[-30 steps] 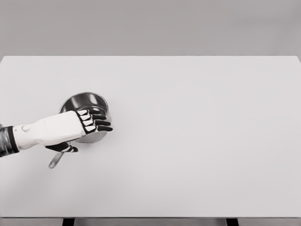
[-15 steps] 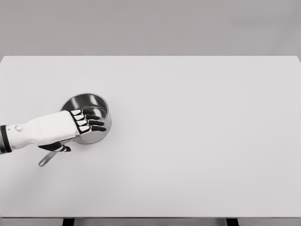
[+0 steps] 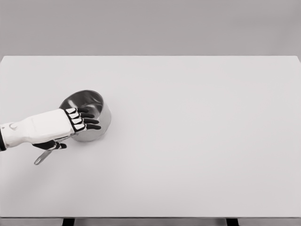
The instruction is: Rotate pot handle
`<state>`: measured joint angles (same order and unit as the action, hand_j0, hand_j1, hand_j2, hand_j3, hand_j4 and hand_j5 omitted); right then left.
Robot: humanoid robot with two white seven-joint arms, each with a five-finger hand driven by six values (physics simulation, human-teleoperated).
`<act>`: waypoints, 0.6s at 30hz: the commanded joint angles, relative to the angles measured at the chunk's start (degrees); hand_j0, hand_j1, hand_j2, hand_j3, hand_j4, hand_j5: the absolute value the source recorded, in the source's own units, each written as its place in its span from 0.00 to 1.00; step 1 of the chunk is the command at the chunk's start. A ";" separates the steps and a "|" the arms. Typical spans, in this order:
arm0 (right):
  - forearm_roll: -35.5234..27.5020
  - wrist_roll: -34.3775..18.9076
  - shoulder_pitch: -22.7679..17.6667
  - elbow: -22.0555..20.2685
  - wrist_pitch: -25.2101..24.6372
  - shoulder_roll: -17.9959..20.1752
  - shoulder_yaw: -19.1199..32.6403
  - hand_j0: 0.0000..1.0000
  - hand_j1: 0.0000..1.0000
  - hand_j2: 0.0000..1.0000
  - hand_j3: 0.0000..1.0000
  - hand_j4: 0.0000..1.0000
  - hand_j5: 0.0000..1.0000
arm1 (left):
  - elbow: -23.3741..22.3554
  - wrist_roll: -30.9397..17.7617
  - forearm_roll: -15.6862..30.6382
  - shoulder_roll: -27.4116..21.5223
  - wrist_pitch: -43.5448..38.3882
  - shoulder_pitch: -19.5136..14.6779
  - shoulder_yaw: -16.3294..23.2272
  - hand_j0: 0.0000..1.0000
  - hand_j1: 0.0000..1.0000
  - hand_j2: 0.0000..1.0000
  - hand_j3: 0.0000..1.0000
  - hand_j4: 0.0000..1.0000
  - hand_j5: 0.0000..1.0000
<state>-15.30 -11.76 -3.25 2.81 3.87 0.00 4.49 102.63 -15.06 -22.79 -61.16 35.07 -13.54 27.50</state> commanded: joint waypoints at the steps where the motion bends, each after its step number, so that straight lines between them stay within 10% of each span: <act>1: 0.01 -0.01 0.00 0.00 0.00 0.00 0.00 1.00 1.00 1.00 1.00 1.00 1.00 | -0.07 0.03 0.29 -0.19 -0.07 0.00 -0.16 1.00 1.00 1.00 1.00 1.00 1.00; 18: 0.01 -0.01 0.00 0.00 0.00 0.00 0.00 1.00 1.00 1.00 1.00 1.00 1.00 | -0.07 0.03 0.47 -1.60 -0.07 0.09 -0.60 1.00 1.00 1.00 1.00 1.00 1.00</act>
<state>-15.30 -11.76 -3.25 2.81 3.87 0.00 4.49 102.59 -15.06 -22.62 -62.53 35.07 -13.45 27.10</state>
